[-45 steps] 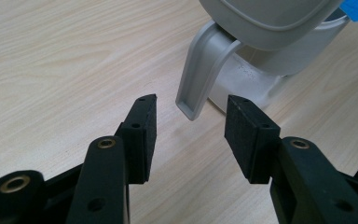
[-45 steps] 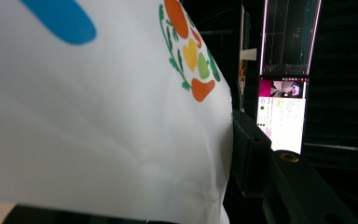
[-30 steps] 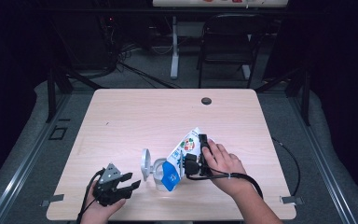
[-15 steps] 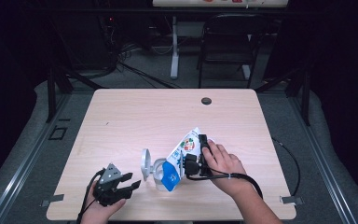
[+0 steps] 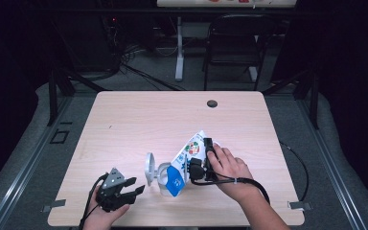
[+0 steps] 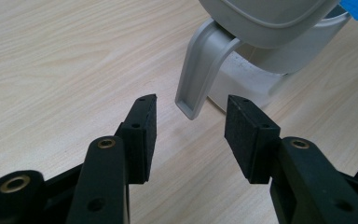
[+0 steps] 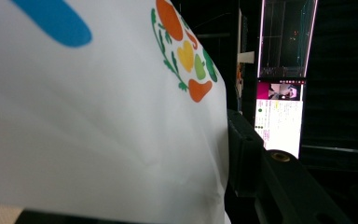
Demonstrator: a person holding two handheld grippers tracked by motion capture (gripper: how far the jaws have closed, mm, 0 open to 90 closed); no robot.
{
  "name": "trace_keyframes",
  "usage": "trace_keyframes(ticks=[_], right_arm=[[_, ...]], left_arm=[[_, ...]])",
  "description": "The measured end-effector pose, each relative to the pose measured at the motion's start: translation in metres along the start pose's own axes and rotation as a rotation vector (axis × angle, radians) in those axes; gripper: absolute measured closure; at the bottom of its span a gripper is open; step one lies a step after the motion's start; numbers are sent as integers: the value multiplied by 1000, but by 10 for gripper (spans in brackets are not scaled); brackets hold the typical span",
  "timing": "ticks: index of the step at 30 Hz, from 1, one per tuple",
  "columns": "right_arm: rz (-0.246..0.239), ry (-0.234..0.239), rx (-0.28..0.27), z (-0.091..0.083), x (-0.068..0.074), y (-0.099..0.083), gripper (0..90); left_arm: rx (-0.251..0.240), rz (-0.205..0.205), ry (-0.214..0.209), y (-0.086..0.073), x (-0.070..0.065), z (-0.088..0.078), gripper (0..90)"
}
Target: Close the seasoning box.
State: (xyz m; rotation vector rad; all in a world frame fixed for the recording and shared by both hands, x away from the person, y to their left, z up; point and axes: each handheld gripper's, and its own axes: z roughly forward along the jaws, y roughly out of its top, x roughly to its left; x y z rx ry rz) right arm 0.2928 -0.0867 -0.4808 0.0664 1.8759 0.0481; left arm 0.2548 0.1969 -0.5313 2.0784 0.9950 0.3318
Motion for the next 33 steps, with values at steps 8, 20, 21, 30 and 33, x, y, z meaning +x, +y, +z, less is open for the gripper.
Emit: trace_keyframes(ticks=[8, 20, 21, 30, 33], right_arm=[[-2, -8, -10, 0, -1, 0, 669], [-6, -10, -23, -1, -2, 1, 674], [-6, -10, -23, -1, -2, 1, 674], [-11, -17, -26, -1, -2, 1, 676], [-12, -19, -28, -1, -3, 1, 676]], left_arm=[[0, 1, 1, 0, 0, 0, 545], [1, 0, 1, 0, 0, 0, 545], [0, 0, 0, 0, 0, 0, 545], [1, -1, 0, 0, 0, 0, 545], [1, -1, 0, 0, 0, 0, 545]])
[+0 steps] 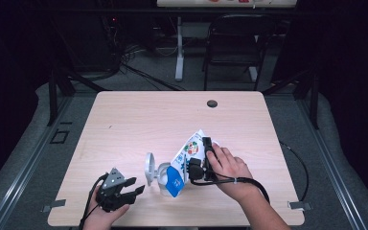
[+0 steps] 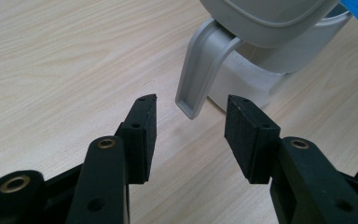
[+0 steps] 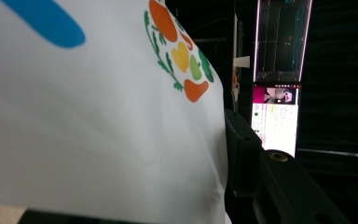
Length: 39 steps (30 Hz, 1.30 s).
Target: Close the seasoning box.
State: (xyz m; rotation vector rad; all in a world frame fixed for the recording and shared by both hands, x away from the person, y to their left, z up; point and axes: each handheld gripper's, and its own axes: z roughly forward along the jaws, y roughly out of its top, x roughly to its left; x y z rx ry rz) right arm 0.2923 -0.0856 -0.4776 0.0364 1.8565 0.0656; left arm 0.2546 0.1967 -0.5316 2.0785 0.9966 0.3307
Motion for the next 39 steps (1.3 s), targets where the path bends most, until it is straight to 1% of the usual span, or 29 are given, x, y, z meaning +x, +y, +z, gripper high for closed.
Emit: trace_keyframes(ticks=[3, 4, 5, 6, 7, 9, 12, 13, 15, 16, 18, 20, 21, 25, 26, 27, 29, 31, 32, 35, 36, 37, 38, 39], right_arm=[[0, 0, -1, 0, 0, 0, 676], [0, -1, -2, 0, 0, 0, 676], [0, -2, -3, 0, 0, 0, 677], [4, 1, -1, 0, 0, 1, 677], [-5, -2, 7, -1, 0, 1, 676], [-3, 0, -1, -1, 1, 1, 677], [0, -2, -5, -1, 1, 1, 677], [-8, -1, 5, -2, 0, 2, 677], [-8, 0, 3, -2, 0, 2, 678], [-20, -5, 14, -3, 0, 3, 678], [-10, 1, 4, -2, 0, 2, 677], [-4, 4, 5, -2, 1, 2, 677], [6, 5, -7, -1, 2, 1, 678], [25, 27, 0, 0, 5, -1, 678], [31, 34, 11, 0, 5, -1, 678], [47, 38, -1, 1, 6, -2, 678], [60, 48, 4, 1, 8, -4, 678], [69, 53, 0, 2, 8, -4, 678], [78, 56, 2, 2, 8, -5, 678], [100, 63, 1, 2, 10, -8, 678], [101, 66, 12, 1, 9, -8, 678], [114, 70, 10, 2, 11, -10, 679], [114, 70, 10, 2, 11, -10, 679], [131, 75, 12, 2, 11, -11, 678]], left_arm=[[-3, -1, 1, 0, 0, 0, 545], [-5, -1, 5, 0, 0, 0, 545], [-5, 1, 18, 0, -1, 0, 545], [-4, 3, 20, 0, 0, 0, 545], [1, 2, 9, 0, 0, 0, 545], [-1, 0, 3, 0, 0, 0, 545], [-4, -1, 2, 0, 0, 0, 545], [-3, 0, 2, 0, 0, 0, 545], [0, 1, 0, 0, 0, 0, 545], [1, 0, 0, 0, 0, 0, 545], [3, 2, 1, 0, 0, 0, 545], [2, 2, 1, 0, 0, -1, 545], [3, 3, 1, 0, 0, -1, 545], [1, -1, 6, 0, 0, -1, 545], [-8, -4, 19, 0, -1, 0, 545], [-7, -4, 19, 0, 0, 0, 545], [-7, -3, 19, 0, -1, 0, 545], [3, 3, 2, 0, 0, 0, 545], [-3, 0, 5, 0, 0, 0, 545], [1, 1, 0, 0, 0, 0, 545], [1, 1, 0, 0, 0, -1, 545], [0, 2, 1, 0, 0, -1, 545], [1, 3, 1, 0, 0, -1, 545], [-1, 4, 3, 0, 0, -1, 545]])
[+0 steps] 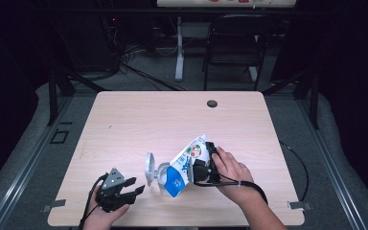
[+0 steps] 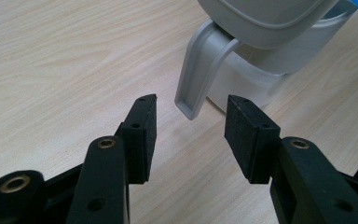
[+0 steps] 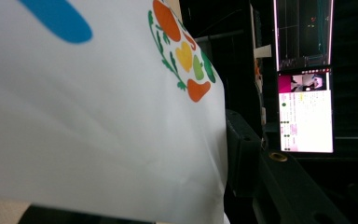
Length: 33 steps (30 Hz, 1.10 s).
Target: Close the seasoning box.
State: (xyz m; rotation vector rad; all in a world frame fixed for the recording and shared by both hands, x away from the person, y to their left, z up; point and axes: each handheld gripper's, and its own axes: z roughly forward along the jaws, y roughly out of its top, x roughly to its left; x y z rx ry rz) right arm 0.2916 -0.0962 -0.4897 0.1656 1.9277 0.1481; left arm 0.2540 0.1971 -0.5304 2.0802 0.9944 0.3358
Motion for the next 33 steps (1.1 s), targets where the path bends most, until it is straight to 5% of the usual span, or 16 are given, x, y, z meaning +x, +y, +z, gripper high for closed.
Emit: trace_keyframes(ticks=[18, 33], right_arm=[[125, 66, 3, 3, 5, -4, 677], [172, 96, 9, 4, 8, -7, 681]], left_arm=[[-3, -3, 9, 0, 1, 0, 545], [-1, -3, 0, 0, 1, -1, 545]])
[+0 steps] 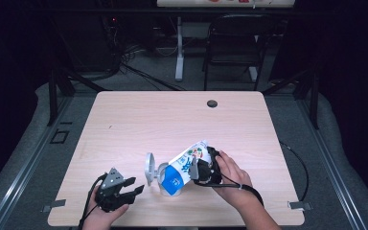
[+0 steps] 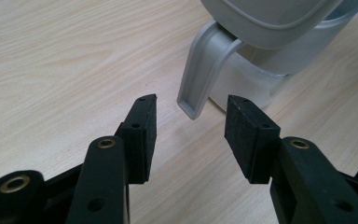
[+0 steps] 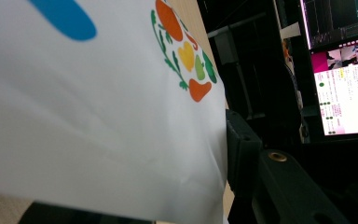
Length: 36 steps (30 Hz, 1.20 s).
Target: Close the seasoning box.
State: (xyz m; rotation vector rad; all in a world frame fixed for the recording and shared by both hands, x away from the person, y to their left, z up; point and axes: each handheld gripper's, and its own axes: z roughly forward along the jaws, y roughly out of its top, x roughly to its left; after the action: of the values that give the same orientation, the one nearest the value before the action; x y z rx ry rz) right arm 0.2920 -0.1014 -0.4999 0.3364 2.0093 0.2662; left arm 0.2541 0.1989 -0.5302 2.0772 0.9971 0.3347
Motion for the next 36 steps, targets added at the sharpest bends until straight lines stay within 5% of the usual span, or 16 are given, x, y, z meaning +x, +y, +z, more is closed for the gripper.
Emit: trace_keyframes(ticks=[11, 36], right_arm=[[-9, 7, 14, -1, 0, -1, 683], [80, 57, 10, 1, 5, -7, 688]], left_arm=[[0, -2, 1, 0, 0, 1, 545], [-2, -5, 4, -1, 0, 1, 545]])
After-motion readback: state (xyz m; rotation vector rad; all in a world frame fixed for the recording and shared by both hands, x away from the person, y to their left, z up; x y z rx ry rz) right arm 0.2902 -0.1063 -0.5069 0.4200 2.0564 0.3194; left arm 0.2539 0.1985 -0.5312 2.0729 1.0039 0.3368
